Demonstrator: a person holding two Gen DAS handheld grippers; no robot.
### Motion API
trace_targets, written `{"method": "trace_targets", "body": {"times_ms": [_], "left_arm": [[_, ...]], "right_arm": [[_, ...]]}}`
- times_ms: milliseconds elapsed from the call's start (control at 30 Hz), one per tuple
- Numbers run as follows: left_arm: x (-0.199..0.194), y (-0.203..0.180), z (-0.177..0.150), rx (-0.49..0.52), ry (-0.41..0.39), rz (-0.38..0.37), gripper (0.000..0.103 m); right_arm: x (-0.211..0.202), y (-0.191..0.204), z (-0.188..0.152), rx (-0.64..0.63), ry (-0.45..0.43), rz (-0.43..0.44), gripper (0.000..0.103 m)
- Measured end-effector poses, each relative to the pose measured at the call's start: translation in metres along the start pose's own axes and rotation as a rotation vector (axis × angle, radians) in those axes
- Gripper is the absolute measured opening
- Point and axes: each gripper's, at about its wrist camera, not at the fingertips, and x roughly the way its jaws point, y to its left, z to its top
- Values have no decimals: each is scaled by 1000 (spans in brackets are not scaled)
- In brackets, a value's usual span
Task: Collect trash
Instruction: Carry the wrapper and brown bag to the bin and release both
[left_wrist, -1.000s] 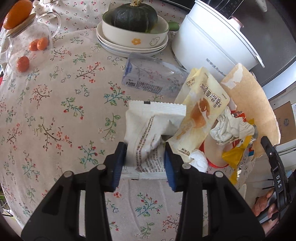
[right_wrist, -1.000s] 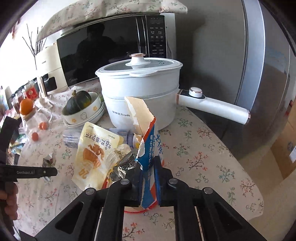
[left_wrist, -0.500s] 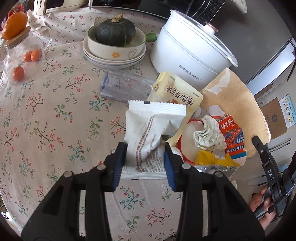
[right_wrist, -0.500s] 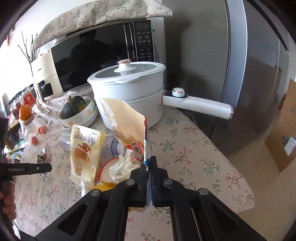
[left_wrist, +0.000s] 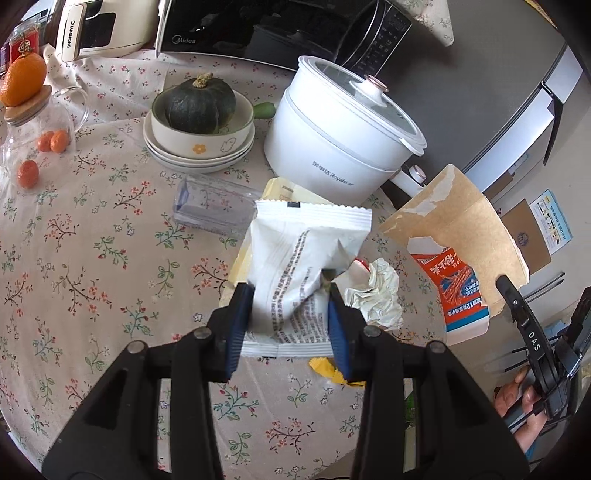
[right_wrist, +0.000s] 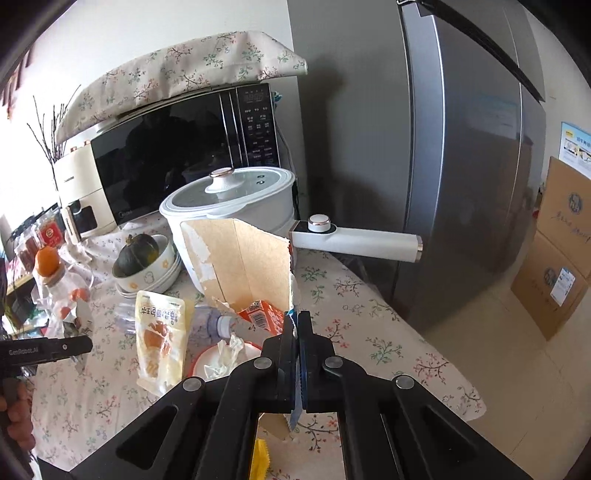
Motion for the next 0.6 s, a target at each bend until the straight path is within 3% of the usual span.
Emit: {"method": "trace_targets", "body": {"times_ms": [167,267,467,600], "left_arm": [[1,-27,-9,48,6,-50,42],[5,-53,-23,75,43,-149,42],[26,-127,-78,185,176,-335,42],[46,-175,-122,284,272,-397,43]], "right_arm": [[-19,-8,0,-37,-1,-60,2],[-31,-22,-1,-67,1,-120,2],[-67,-64,-11,-109,88,-209,2],[-92,-96,-34,-165,187,-296,2]]}}
